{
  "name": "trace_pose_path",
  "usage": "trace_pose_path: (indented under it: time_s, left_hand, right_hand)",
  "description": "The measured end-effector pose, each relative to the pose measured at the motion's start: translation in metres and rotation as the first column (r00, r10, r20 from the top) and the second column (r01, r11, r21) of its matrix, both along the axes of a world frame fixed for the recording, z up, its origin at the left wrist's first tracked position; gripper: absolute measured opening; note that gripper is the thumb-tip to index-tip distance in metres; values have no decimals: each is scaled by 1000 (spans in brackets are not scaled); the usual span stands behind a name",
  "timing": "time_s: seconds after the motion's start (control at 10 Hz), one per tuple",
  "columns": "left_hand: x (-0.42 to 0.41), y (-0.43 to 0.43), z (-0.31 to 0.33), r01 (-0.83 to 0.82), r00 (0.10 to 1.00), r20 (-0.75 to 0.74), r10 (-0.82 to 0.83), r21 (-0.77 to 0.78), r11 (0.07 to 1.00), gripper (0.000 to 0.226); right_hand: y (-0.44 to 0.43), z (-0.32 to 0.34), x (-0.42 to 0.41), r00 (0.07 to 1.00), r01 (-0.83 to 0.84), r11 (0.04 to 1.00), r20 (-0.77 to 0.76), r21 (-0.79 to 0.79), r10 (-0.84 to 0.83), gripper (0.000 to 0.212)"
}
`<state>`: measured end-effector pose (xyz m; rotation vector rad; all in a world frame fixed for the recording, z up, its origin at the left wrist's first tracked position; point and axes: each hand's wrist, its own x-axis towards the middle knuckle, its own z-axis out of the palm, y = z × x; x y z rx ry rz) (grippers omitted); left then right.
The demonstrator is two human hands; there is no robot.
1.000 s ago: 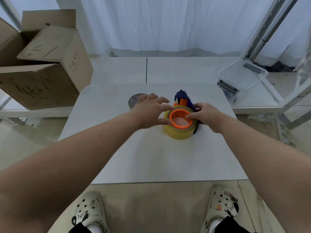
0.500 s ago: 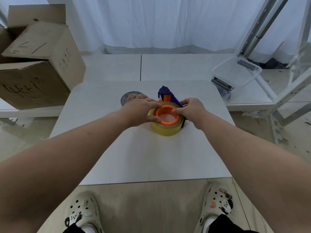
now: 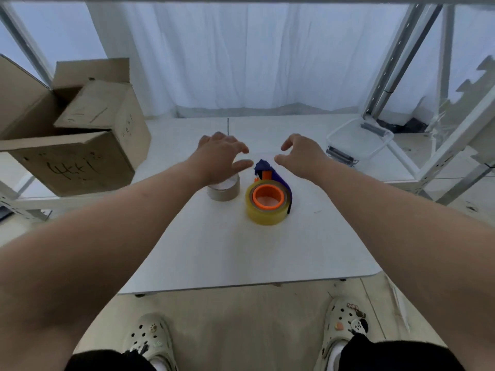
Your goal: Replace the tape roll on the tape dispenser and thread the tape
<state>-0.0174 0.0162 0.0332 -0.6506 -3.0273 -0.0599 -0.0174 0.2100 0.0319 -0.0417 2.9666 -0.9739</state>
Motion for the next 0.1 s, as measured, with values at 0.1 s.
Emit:
trace_pose_path:
  time_s: [0.1]
  left_hand:
    - [23, -1, 32, 6, 997, -82, -2, 50, 999, 47]
  right_hand:
    - [-9, 29, 22, 998, -9, 1000, -64, 11, 9, 34]
